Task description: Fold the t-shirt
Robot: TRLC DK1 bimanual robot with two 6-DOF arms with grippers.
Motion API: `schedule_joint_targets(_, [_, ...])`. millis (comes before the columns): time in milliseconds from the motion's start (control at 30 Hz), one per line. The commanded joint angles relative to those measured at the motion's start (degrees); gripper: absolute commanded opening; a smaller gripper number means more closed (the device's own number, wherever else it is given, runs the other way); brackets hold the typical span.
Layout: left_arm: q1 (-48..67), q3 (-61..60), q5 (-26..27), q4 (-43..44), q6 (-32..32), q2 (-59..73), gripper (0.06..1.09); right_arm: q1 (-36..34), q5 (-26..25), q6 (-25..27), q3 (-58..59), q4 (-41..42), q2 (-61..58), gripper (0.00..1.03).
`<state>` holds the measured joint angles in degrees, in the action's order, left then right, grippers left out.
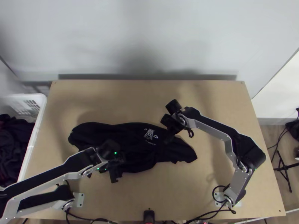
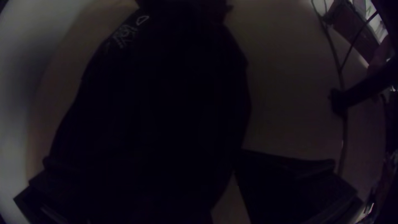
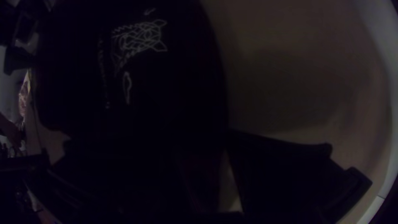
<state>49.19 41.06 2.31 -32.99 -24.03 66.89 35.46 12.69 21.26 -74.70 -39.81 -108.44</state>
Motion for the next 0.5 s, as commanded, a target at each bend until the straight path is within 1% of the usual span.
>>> schedule_joint_targets(0, [-2.08,0.51,-0.02,0.47,-0.93,1.13,0.97,0.22,1.11,0.28,0.08,0.35,-0.45,0.48])
schedule_joint_targets(100, [-2.26,0.34,-0.02,0.65,-0.93,1.49,0.94,0.13,1.90,0.45,0.08,0.44,-0.45,0.38])
schedule_joint_targets(167, [-2.61,0.43,-0.02,0.83,-0.84,1.75,0.94,-0.04,2.43,0.54,0.16,0.44,-0.45,0.35])
schedule_joint_targets(200, [-2.69,0.34,-0.02,1.09,-0.75,1.84,0.94,-0.04,2.61,0.63,0.25,0.44,-0.45,0.31])
schedule_joint_targets(233, [-2.78,0.43,-0.02,1.09,-0.75,1.84,0.94,-0.13,2.96,0.89,0.34,0.44,-0.54,0.25])
schedule_joint_targets(300, [-2.78,0.43,-0.02,1.09,-0.67,1.93,0.94,-0.22,3.48,1.24,0.52,0.44,-0.54,0.16])
schedule_joint_targets(367, [-2.96,0.51,-0.02,1.09,-0.75,2.01,0.94,-0.22,4.01,1.77,0.52,0.44,-0.63,0.02])
schedule_joint_targets(467, [-3.40,0.69,-0.02,1.09,-0.84,2.10,0.94,-0.48,4.54,1.77,0.43,0.44,-0.63,0.03])
